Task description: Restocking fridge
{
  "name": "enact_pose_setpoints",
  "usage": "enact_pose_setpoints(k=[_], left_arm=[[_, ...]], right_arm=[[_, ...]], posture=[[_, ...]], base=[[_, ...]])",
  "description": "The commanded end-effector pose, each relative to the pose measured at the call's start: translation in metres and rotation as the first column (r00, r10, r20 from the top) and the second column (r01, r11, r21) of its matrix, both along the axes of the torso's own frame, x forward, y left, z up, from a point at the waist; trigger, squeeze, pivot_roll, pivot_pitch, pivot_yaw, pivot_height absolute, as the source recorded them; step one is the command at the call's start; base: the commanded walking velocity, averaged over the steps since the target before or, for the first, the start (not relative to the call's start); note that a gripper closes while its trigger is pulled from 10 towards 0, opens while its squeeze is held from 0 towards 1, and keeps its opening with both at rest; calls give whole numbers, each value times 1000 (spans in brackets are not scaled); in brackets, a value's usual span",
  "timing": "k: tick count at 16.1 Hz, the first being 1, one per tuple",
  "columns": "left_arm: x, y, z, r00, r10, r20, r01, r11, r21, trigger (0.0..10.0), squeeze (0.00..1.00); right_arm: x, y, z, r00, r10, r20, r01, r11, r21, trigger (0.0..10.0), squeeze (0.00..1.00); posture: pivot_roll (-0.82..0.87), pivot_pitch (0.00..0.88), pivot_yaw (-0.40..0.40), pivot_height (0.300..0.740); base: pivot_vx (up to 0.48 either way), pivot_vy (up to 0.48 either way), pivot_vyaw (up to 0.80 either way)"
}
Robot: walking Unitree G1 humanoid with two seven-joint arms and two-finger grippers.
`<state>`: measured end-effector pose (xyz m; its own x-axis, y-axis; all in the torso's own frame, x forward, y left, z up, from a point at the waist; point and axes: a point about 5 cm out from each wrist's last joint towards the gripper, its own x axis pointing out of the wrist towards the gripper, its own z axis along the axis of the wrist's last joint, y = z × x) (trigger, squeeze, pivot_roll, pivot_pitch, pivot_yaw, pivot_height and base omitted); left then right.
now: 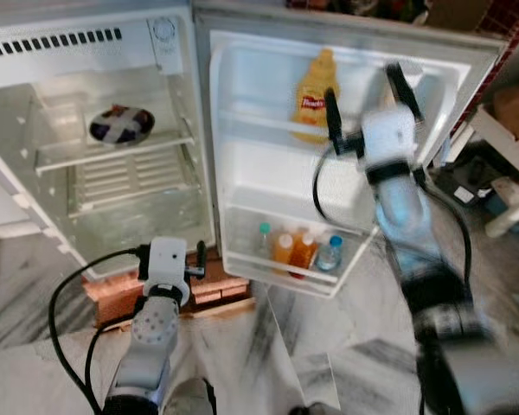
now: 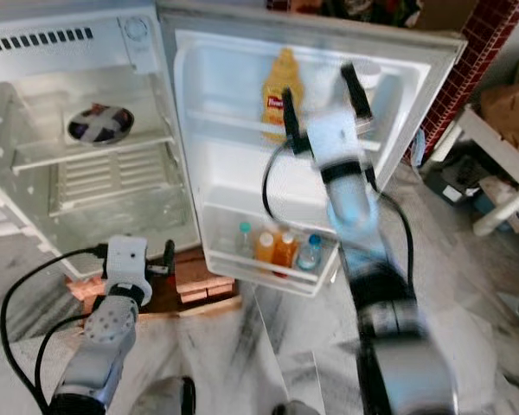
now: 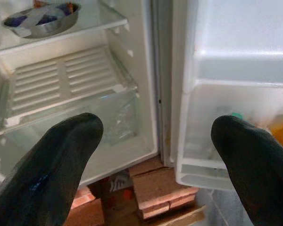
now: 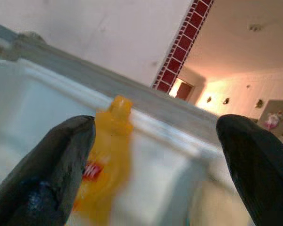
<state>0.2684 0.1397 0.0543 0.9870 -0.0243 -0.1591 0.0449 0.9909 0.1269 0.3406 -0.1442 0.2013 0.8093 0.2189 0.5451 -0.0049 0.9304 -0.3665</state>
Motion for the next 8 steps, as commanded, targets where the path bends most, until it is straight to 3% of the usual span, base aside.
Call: enact_pose_setpoints(k=[1,3,4,5,7,8], left_arm=[[1,-3,-1,1000,-25,2,25,1000,-2,10000,0],[1,-3,-1,1000,-25,3,25,1000,0,10000,0],[0,-2,-3,1000,-23,-1,23,1000,4,10000,0],[-1,-1,-4,1000,-25,-5,25,1000,7,10000,0],[-1,1,-6,1000,-24,-8,24,1000,8,10000,0],[-2,1,-7,1000,-22,-11,22,1000,12,10000,0]], right_arm=[[-23,7,-25,997,36,-73,-33,999,39,10000,0],[-42,16,-47,984,104,-143,-95,993,69,10000,0],[-63,27,-69,949,199,-246,-178,978,105,10000,0],[-71,30,-78,934,225,-278,-208,974,91,10000,0],[-85,25,-104,893,209,-399,-191,978,86,10000,0],[-91,18,-118,861,183,-474,-136,982,131,10000,0]], posture=[[151,49,-26,740],[149,45,-22,740],[146,43,-23,740],[146,43,-23,740],[143,41,-24,740],[143,41,-24,740]], base=[[0,0,0],[0,-289,0],[0,-292,0],[0,-292,0],[0,-382,0],[0,-386,0]])
